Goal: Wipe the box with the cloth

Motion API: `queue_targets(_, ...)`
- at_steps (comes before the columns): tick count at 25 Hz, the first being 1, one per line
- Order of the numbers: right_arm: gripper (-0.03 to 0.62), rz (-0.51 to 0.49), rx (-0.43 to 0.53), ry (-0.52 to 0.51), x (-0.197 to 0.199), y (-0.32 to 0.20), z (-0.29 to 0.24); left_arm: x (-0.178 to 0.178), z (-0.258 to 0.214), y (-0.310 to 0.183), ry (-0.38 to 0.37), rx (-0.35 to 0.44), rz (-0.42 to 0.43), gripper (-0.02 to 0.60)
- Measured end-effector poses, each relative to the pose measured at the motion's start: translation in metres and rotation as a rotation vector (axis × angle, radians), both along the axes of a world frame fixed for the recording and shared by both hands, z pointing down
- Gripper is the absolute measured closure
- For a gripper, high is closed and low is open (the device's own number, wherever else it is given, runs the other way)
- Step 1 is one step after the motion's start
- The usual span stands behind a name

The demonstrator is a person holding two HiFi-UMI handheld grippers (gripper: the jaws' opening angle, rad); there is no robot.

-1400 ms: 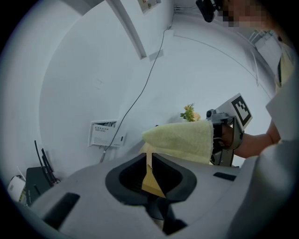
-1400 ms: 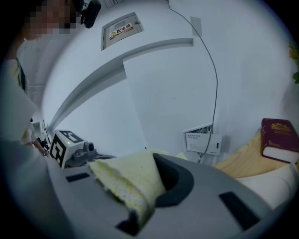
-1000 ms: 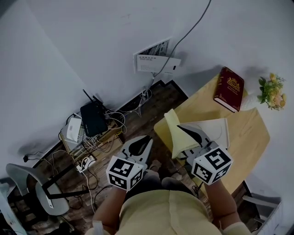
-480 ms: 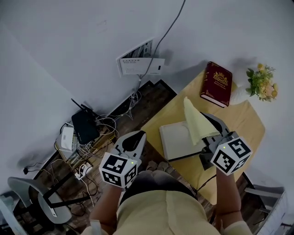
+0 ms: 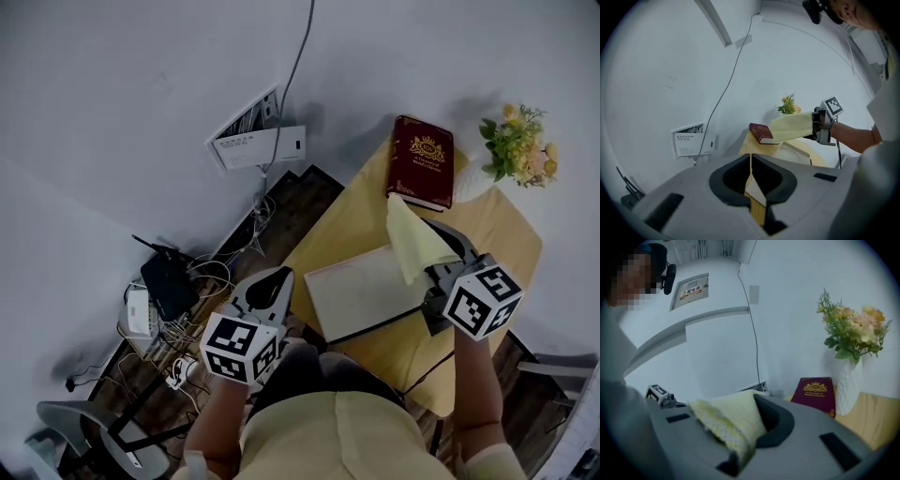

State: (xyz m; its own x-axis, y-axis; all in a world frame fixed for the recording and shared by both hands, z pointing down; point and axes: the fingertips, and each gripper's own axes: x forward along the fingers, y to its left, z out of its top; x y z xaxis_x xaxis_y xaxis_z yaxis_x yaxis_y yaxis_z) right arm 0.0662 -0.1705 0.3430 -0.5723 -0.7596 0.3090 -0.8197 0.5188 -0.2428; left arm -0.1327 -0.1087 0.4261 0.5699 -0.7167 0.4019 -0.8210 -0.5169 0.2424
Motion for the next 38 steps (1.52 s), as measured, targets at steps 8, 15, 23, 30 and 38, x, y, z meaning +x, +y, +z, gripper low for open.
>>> queue_targets(8, 0.563, 0.212, -0.045, 0.117, 0.044, -0.027, 0.015, 0.005, 0.009, -0.054, 0.005, -0.029, 0.185, 0.555)
queue_targets(15, 0.563, 0.303, -0.116, 0.234, 0.065, -0.038, 0.03, 0.009, 0.013, -0.089, 0.04, -0.055, 0.337, 0.555)
queue_targets(23, 0.563, 0.427, -0.127, 0.295, 0.083, -0.032, 0.023, 0.026, 0.017, -0.111, 0.072, -0.079, 0.47, 0.555)
queue_targets(30, 0.563, 0.399, -0.161, 0.409, 0.094, -0.032, 0.024, 0.035, 0.023, -0.122, 0.09, -0.095, 0.535, 0.555)
queue_targets(38, 0.563, 0.178, -0.266, 0.527, 0.065, -0.045, 0.074, 0.028, 0.025, -0.131, 0.106, -0.113, 0.524, 0.555)
